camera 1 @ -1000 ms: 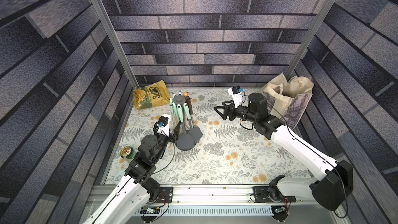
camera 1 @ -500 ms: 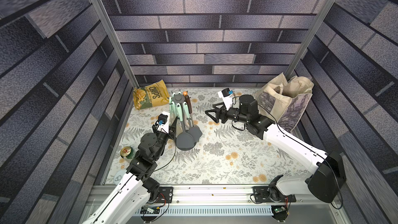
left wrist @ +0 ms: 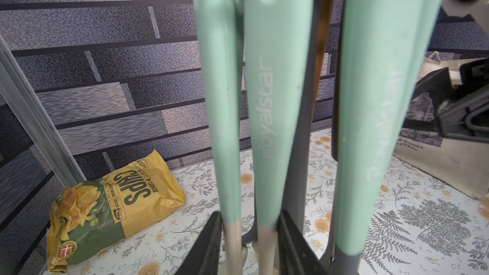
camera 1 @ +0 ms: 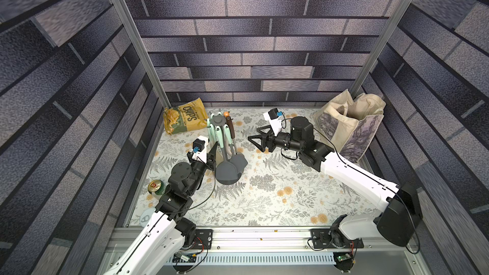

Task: Take the spatula off the kitchen utensil rack
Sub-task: Adjust the rack at the center of the board.

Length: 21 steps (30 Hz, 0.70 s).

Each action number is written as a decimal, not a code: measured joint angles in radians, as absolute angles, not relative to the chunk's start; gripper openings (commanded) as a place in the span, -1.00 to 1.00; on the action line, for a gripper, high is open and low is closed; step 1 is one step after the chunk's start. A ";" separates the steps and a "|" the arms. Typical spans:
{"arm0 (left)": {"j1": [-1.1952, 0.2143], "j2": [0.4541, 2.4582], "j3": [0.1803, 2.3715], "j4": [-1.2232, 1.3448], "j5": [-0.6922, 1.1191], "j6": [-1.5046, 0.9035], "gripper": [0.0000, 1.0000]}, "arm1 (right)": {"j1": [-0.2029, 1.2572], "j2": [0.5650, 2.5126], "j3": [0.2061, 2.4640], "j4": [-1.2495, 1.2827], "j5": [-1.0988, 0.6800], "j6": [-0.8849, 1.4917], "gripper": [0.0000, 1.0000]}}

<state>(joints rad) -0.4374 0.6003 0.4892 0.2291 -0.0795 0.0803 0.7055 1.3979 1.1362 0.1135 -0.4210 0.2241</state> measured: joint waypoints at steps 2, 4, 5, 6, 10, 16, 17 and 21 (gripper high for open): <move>-0.437 0.608 0.489 0.238 -0.073 0.069 -0.36 | 0.707 1.402 1.140 0.116 -0.421 0.224 0.59; -0.437 0.614 0.489 0.245 -0.067 0.062 -0.39 | 0.708 1.402 1.140 0.118 -0.421 0.220 0.59; -0.437 0.617 0.489 0.247 -0.063 0.059 -0.40 | 0.708 1.402 1.142 0.118 -0.421 0.219 0.59; -0.437 0.617 0.489 0.247 -0.061 0.059 -0.40 | 0.709 1.402 1.142 0.118 -0.421 0.217 0.59; -0.437 0.617 0.491 0.247 -0.056 0.049 -0.42 | 0.716 1.402 1.142 0.118 -0.421 0.205 0.59; -0.438 0.616 0.493 0.239 -0.056 0.044 -0.49 | 0.728 1.401 1.142 0.120 -0.421 0.187 0.46; -0.438 0.616 0.494 0.238 -0.056 0.044 -0.49 | 0.732 1.401 1.142 0.120 -0.421 0.182 0.43; -0.440 0.616 0.506 0.216 -0.058 0.045 -0.48 | 0.752 1.401 1.156 0.109 -0.416 0.151 0.40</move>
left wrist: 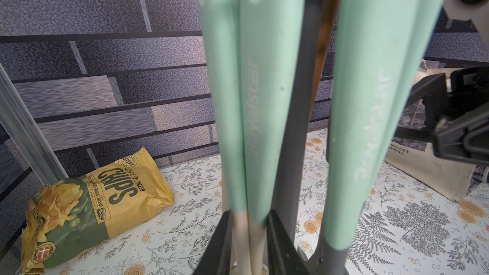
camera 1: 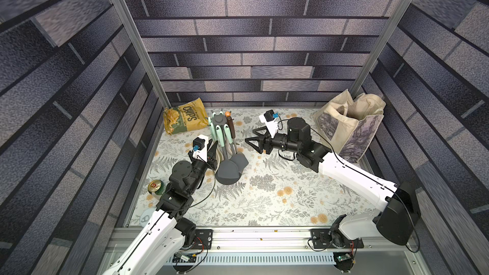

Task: Take the spatula off the kitchen utensil rack
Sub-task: Adjust the rack at the center of the board.

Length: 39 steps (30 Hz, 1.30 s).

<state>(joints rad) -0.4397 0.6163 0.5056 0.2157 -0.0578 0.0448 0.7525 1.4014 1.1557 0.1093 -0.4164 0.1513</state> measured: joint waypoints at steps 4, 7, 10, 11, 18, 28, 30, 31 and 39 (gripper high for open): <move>-0.453 0.617 0.515 0.197 -0.065 0.045 -0.47 | 0.787 1.401 1.186 0.102 -0.391 0.115 0.37; -0.459 0.619 0.516 0.195 -0.072 0.045 -0.47 | 0.819 1.400 1.196 0.102 -0.361 0.095 0.30; -0.464 0.624 0.519 0.195 -0.080 0.045 -0.48 | 0.843 1.400 1.196 0.102 -0.333 0.084 0.21; -0.465 0.628 0.521 0.195 -0.082 0.045 -0.47 | 0.847 1.400 1.196 0.103 -0.326 0.080 0.21; -0.466 0.634 0.527 0.194 -0.086 0.045 -0.46 | 0.853 1.429 1.226 0.112 -0.285 0.064 0.19; -0.466 0.653 0.537 0.194 -0.093 0.046 -0.44 | 0.853 1.510 1.295 0.118 -0.298 0.042 0.13; -0.466 0.662 0.543 0.194 -0.094 0.046 -0.44 | 0.853 1.511 1.295 0.122 -0.308 0.042 0.12; -0.466 0.664 0.545 0.194 -0.094 0.046 -0.45 | 0.853 1.511 1.296 0.123 -0.311 0.042 0.12; -0.466 0.692 0.560 0.194 -0.102 0.049 -0.45 | 0.856 1.548 1.325 0.140 -0.355 0.043 0.00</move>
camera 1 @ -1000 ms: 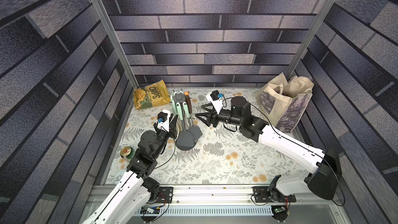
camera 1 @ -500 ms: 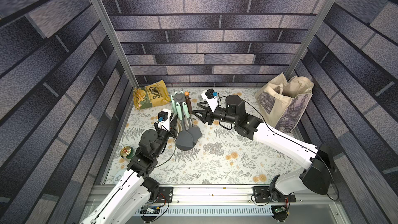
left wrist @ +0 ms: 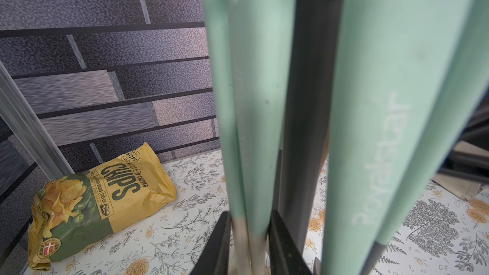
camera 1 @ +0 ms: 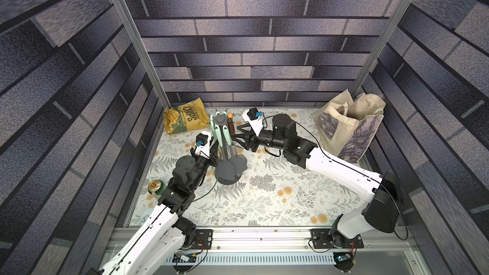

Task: Take the spatula off the kitchen utensil rack
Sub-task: Adjust the rack at the center of the board, then take off the spatula from the rack.

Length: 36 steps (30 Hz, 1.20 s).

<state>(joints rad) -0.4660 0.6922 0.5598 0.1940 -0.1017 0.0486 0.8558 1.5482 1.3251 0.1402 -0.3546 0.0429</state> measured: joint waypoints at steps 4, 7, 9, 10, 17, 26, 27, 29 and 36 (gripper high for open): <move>-0.466 0.694 0.560 0.194 -0.102 0.049 -0.45 | 0.860 1.558 1.325 0.140 -0.361 0.043 -0.06; -0.466 0.696 0.560 0.195 -0.103 0.049 -0.46 | 0.863 1.559 1.325 0.141 -0.366 0.040 -0.17; -0.466 0.696 0.560 0.195 -0.105 0.049 -0.46 | 0.867 1.559 1.325 0.142 -0.368 0.042 -0.22; -0.466 0.696 0.560 0.195 -0.105 0.049 -0.47 | 0.868 1.559 1.325 0.142 -0.369 0.041 -0.28; -0.466 0.694 0.560 0.195 -0.109 0.047 -0.52 | 0.873 1.558 1.325 0.147 -0.368 0.012 -0.58; -0.456 0.645 0.560 0.149 -0.102 0.043 -0.64 | 0.883 1.516 1.285 0.145 -0.342 -0.001 -0.88; -0.456 0.638 0.560 0.147 -0.100 0.042 -0.65 | 0.883 1.513 1.283 0.144 -0.340 -0.002 -0.90; -0.456 0.625 0.560 0.147 -0.097 0.039 -0.64 | 0.883 1.505 1.277 0.143 -0.332 -0.006 -0.93; -0.450 0.620 0.560 0.141 -0.093 0.033 -0.67 | 0.883 1.472 1.264 0.128 -0.313 -0.014 -1.00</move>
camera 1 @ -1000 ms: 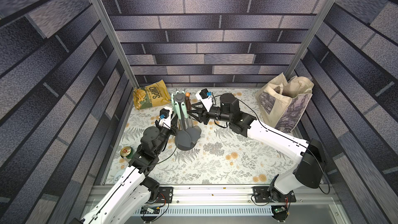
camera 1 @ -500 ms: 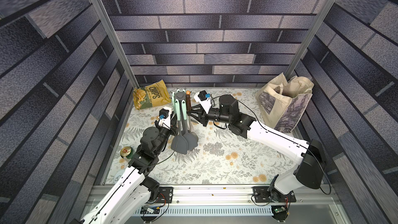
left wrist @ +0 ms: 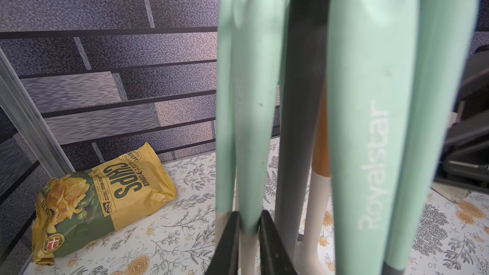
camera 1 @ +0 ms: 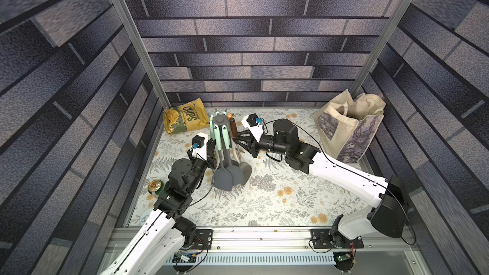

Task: Take the spatula off the kitchen utensil rack
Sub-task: Take off the spatula from the rack.

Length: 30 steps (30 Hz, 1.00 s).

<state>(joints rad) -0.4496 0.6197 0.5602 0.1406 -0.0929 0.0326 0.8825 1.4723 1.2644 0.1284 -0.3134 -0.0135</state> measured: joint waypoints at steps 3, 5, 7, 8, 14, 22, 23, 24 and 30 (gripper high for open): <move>-0.449 0.628 0.560 0.142 -0.093 0.029 -0.69 | 0.883 1.462 1.259 0.123 -0.311 -0.017 -1.00; -0.445 0.634 0.560 0.146 -0.093 0.025 -0.69 | 0.883 1.456 1.255 0.121 -0.311 -0.017 -1.00; -0.443 0.637 0.561 0.147 -0.093 0.025 -0.69 | 0.883 1.446 1.246 0.113 -0.306 -0.017 -1.00; -0.443 0.638 0.562 0.147 -0.093 0.023 -0.69 | 0.883 1.439 1.242 0.106 -0.299 -0.017 -1.00; -0.437 0.639 0.562 0.149 -0.092 0.021 -0.66 | 0.883 1.397 1.221 0.059 -0.233 -0.036 -1.00; -0.437 0.641 0.562 0.149 -0.086 0.021 -0.65 | 0.878 1.345 1.187 -0.028 -0.096 -0.054 -1.00; -0.437 0.641 0.562 0.149 -0.086 0.021 -0.65 | 0.876 1.338 1.185 -0.040 -0.081 -0.055 -1.00; -0.437 0.644 0.562 0.150 -0.085 0.021 -0.65 | 0.872 1.330 1.182 -0.050 -0.065 -0.056 -1.00; -0.437 0.654 0.562 0.147 -0.082 0.021 -0.64 | 0.827 1.300 1.181 -0.128 0.013 -0.062 -1.00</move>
